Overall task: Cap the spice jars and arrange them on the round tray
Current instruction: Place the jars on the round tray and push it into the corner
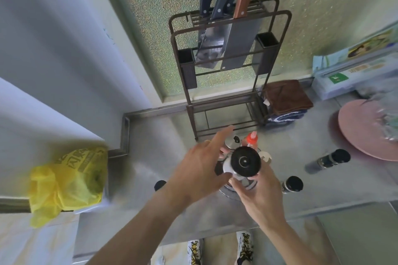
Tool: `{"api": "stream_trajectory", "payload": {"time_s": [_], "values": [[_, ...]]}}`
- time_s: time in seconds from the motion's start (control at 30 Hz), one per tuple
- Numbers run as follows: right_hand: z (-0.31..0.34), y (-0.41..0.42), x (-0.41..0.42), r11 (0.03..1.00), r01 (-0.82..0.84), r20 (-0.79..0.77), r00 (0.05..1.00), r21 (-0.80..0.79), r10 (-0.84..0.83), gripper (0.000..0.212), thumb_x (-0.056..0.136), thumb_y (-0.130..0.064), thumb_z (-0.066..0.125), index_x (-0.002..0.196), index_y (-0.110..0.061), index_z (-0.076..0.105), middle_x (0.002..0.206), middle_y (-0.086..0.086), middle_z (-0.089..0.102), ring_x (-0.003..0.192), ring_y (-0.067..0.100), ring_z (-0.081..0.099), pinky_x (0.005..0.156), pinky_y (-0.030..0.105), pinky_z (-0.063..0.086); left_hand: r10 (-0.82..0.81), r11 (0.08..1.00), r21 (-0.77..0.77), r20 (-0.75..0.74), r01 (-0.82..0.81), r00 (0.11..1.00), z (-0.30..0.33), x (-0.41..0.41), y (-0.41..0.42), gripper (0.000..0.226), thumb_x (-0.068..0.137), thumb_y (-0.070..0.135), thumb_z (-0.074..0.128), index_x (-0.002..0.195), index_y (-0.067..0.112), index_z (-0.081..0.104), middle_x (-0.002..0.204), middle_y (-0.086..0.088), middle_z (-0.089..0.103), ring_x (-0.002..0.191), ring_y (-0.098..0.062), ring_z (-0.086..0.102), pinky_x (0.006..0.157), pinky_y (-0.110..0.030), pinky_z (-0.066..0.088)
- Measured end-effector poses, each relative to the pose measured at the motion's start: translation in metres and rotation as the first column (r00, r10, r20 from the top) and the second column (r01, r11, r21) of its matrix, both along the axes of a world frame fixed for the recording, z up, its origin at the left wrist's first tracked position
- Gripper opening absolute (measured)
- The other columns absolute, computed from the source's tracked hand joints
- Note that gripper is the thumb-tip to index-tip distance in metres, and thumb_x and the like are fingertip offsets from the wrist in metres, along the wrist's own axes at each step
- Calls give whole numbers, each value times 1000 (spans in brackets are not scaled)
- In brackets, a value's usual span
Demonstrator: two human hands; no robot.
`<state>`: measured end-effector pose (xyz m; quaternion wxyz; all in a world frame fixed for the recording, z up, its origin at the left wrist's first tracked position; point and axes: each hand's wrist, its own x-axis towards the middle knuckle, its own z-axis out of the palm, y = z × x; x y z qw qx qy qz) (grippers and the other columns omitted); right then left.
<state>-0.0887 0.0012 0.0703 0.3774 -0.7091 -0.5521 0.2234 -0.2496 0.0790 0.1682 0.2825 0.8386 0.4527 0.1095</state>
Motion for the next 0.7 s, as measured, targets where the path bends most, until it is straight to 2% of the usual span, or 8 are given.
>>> {"api": "stream_trajectory", "payload": {"time_s": [0.07, 0.1, 0.2, 0.27, 0.4, 0.53, 0.6, 0.7], "values": [[-16, -7, 9, 998, 6, -7, 1000, -56, -6, 54, 68, -33, 91, 114, -21, 65, 100, -10, 68, 78, 10, 64, 69, 7, 46, 72, 997, -39, 20, -71, 997, -22, -4, 2, 76, 83, 23, 76, 145, 31, 33, 121, 3, 67, 108, -16, 63, 98, -38, 53], [-26, -9, 11, 997, -3, -7, 1000, -77, 2, 55, 69, -31, 91, 115, -21, 64, 102, -10, 68, 79, 11, 64, 70, 5, 46, 163, 986, -55, 56, -160, 985, -36, -8, 4, 64, 85, 22, 73, 140, 29, 42, 118, 4, 66, 107, -14, 62, 98, -38, 54], [-56, -11, 11, 989, -29, 9, 999, -145, 31, 51, 70, -31, 88, 113, -22, 61, 103, -10, 69, 84, 14, 67, 72, 19, 53, 495, 859, -192, 65, -475, 867, -79, -9, 1, 34, 92, 33, 67, 123, 22, 59, 115, 2, 64, 102, -13, 62, 94, -38, 55], [-71, -11, 8, 987, -38, 15, 999, -159, 41, 54, 69, -29, 88, 114, -23, 59, 105, -9, 70, 88, 14, 68, 75, 25, 55, 586, 783, -283, 35, -554, 810, -98, -2, -8, 30, 95, 40, 63, 116, 19, 64, 115, -2, 63, 101, -15, 63, 93, -38, 55], [-92, -7, 0, 985, -55, 25, 998, -165, 60, 57, 68, -30, 88, 116, -25, 57, 110, -9, 70, 98, 15, 69, 80, 34, 60, 615, 778, -263, 131, -571, 778, -109, 12, -29, 17, 95, 37, 61, 94, 23, 70, 95, 6, 65, 86, -8, 67, 83, -36, 59], [-106, -7, -1, 977, -81, 32, 996, -198, 89, 57, 70, -33, 87, 120, -22, 61, 112, -6, 72, 102, 15, 69, 83, 38, 61, 616, 747, -335, 22, -574, 788, -123, 23, -42, 21, 84, 45, 67, 88, 25, 68, 89, 8, 70, 81, -5, 69, 81, -33, 59], [-110, -9, -3, 975, -90, 55, 993, -203, 103, 57, 70, -29, 88, 119, -20, 61, 108, -4, 72, 97, 18, 70, 82, 39, 61, 600, 748, -336, -26, -572, 800, -127, 26, -44, 15, 82, 39, 71, 86, 27, 63, 91, 6, 73, 82, -7, 69, 81, -30, 59], [-113, -11, -4, 971, -107, 63, 991, -212, 122, 58, 73, -28, 86, 123, -21, 57, 112, -3, 70, 102, 19, 69, 85, 39, 60, 599, 751, -323, -34, -576, 800, -129, 27, -41, 15, 83, 31, 73, 85, 26, 59, 91, 5, 75, 81, -11, 70, 78, -25, 57]]}}
